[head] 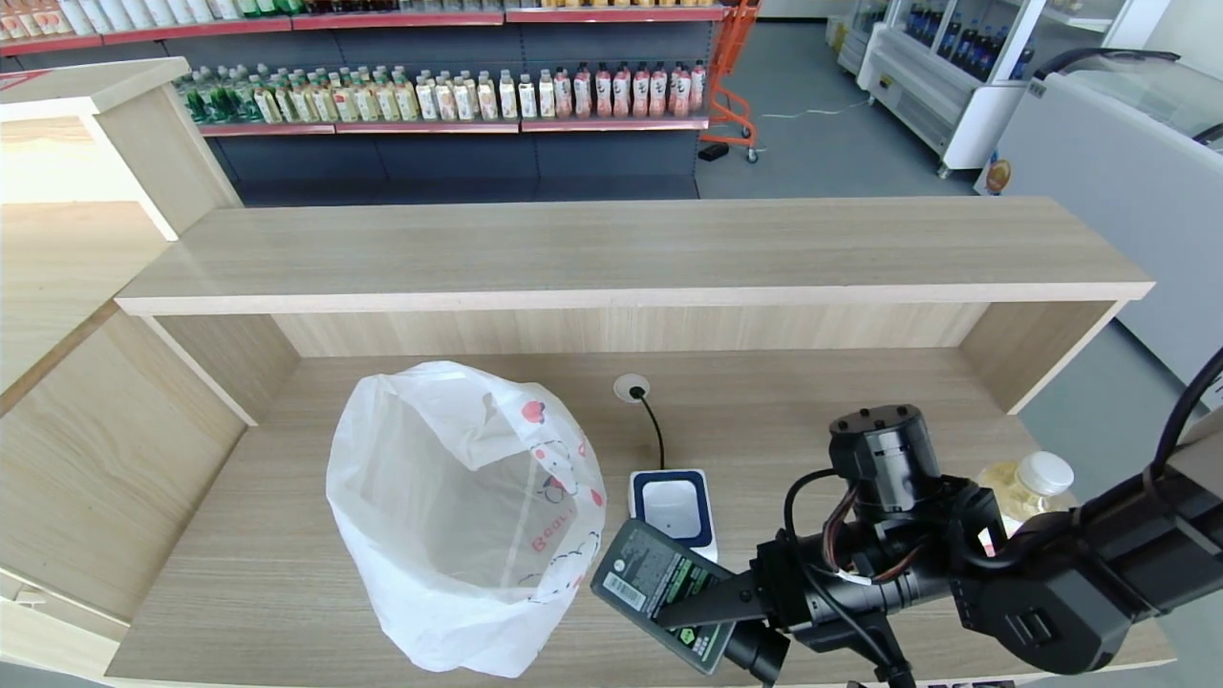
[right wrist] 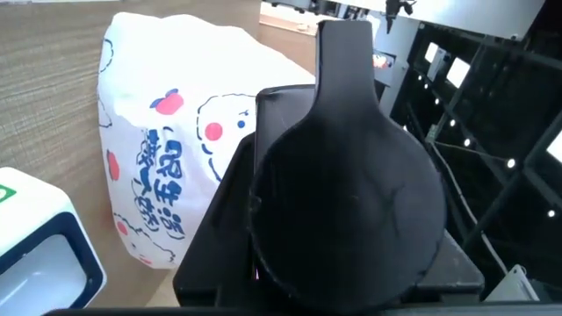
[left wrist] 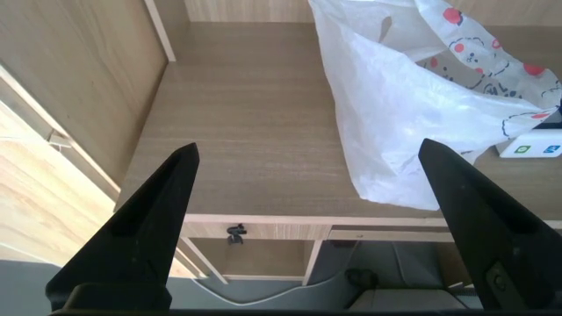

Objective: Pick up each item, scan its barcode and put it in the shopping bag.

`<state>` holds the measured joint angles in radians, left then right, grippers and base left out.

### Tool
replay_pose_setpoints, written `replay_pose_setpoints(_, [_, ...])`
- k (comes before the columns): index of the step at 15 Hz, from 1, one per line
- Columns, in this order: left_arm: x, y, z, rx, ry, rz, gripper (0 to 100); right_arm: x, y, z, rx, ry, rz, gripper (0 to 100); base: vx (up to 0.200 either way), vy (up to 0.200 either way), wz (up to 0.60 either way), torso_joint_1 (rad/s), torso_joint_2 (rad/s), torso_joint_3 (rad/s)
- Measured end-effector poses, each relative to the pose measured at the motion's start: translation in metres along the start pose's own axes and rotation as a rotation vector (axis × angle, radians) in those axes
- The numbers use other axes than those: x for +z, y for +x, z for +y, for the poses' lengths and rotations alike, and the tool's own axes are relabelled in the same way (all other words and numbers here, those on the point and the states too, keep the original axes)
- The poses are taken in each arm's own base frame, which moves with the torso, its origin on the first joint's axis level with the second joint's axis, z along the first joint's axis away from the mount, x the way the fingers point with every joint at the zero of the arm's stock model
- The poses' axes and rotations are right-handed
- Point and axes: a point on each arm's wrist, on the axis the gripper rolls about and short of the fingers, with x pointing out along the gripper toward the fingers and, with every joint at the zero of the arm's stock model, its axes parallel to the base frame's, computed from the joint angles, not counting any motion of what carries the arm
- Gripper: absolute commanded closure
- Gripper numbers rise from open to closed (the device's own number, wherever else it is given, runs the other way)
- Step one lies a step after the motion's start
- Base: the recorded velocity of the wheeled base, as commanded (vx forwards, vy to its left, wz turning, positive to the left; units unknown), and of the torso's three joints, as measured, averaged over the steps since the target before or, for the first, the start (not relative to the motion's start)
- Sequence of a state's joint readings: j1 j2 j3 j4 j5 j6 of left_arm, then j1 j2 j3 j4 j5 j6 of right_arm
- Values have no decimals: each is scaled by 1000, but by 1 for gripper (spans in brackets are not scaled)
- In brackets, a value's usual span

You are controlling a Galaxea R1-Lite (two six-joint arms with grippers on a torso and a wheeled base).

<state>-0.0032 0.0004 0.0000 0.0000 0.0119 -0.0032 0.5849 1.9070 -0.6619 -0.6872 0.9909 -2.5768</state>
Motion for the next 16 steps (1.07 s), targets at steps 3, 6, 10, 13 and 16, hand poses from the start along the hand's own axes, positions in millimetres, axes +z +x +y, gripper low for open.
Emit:
replay_pose_setpoints(3, [0, 0, 0, 0, 0, 0, 0, -3, 4, 3, -17, -1, -13, 100, 0, 0, 0, 0, 0, 0])
replay_pose_setpoints(6, [0, 0, 0, 0, 0, 0, 0, -3, 5, 6, -12, 9, -14, 100, 0, 0, 0, 0, 0, 0])
replay_pose_setpoints(10, [0, 0, 0, 0, 0, 0, 0, -4, 3, 6, -10, 76, -10, 100, 0, 0, 0, 0, 0, 0])
replay_pose_setpoints(13, [0, 0, 0, -1, 0, 0, 0, -12, -7, -12, -30, 296, 30, 100, 0, 0, 0, 0, 0, 0])
replay_pose_setpoints(16, [0, 0, 0, 0, 0, 0, 0, -23, -56, -53, -90, 716, 200, 100, 0, 0, 0, 0, 0, 0])
